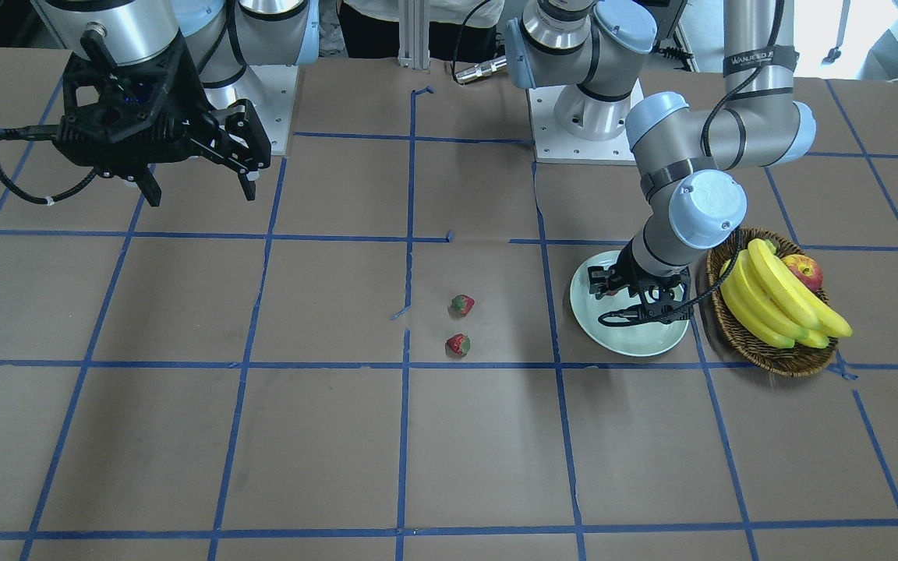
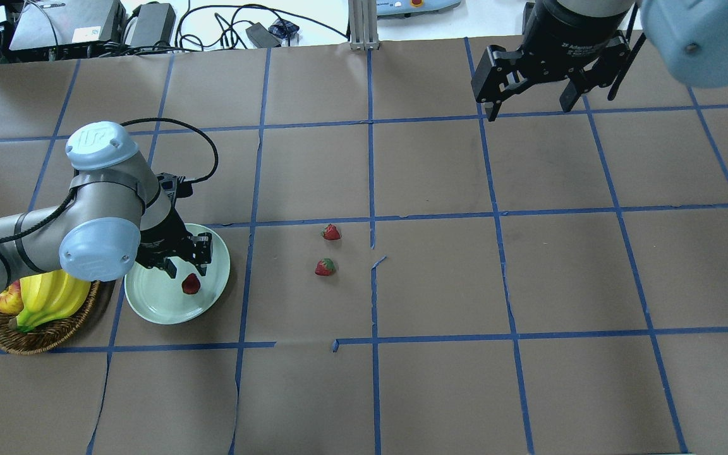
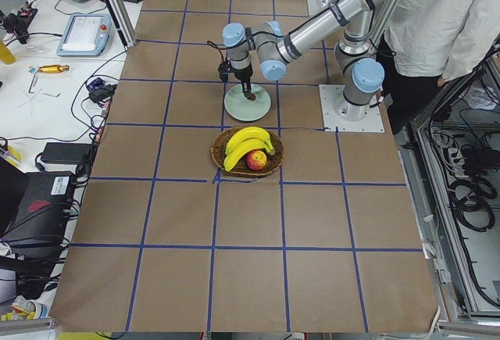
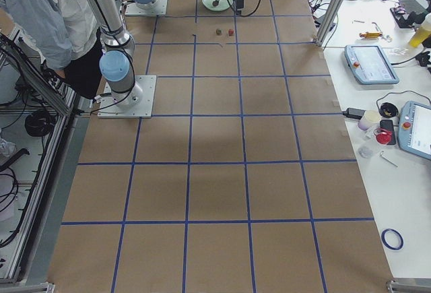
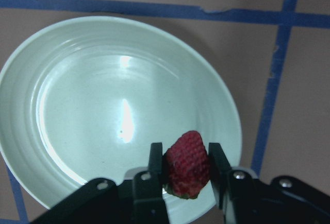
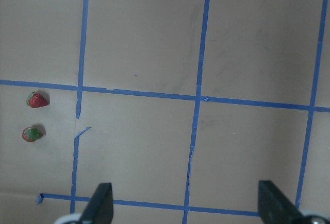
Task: Collect all strawberries into plate
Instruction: 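Carry the strawberry onto the green plate and open the left gripper, then return the left gripper to the cluster and grasp another strawberry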
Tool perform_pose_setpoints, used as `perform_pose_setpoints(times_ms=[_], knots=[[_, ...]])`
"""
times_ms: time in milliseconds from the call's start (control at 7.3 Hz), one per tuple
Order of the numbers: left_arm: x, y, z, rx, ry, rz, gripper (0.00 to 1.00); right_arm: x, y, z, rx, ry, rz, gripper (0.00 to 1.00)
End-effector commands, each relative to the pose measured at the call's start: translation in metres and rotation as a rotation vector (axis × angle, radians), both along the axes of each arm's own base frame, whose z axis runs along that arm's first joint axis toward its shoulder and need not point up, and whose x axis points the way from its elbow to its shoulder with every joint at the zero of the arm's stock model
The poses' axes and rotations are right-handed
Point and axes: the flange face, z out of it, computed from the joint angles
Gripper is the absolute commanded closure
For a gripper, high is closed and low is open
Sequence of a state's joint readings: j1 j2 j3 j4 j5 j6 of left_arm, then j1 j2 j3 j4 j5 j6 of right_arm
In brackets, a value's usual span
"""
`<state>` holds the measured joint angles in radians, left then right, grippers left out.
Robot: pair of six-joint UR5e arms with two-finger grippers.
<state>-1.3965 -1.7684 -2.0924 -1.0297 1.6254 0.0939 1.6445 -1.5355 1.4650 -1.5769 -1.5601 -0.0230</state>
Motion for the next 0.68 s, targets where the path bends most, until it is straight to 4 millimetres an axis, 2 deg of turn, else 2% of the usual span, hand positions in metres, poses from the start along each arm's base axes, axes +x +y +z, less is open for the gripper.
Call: perform_pose_setpoints(times_ms=[0, 137, 274, 411, 548], knots=[[-0.057, 0.008, 0.019, -0.049, -0.022, 0.012, 0.08, 0.001, 0.000, 0.000, 0.000, 0.000, 0.001, 0.00], [-0.113, 0.017, 0.025, -0.091, -0.034, -0.004, 0.09, 0.000, 0.000, -0.001, 0.002, 0.000, 0.000, 0.00], [-0.167, 0.025, 0.019, -0.136, -0.028, -0.004, 0.10, 0.000, 0.000, 0.000, 0.000, 0.000, 0.000, 0.00], [-0.198, 0.030, 0.009, -0.143, 0.047, 0.007, 0.14, 0.001, 0.000, 0.000, 0.000, 0.001, 0.001, 0.00], [-0.211, 0.031, -0.002, -0.144, 0.076, -0.002, 0.19, 0.001, 0.000, -0.001, 0.002, 0.000, 0.001, 0.00]])
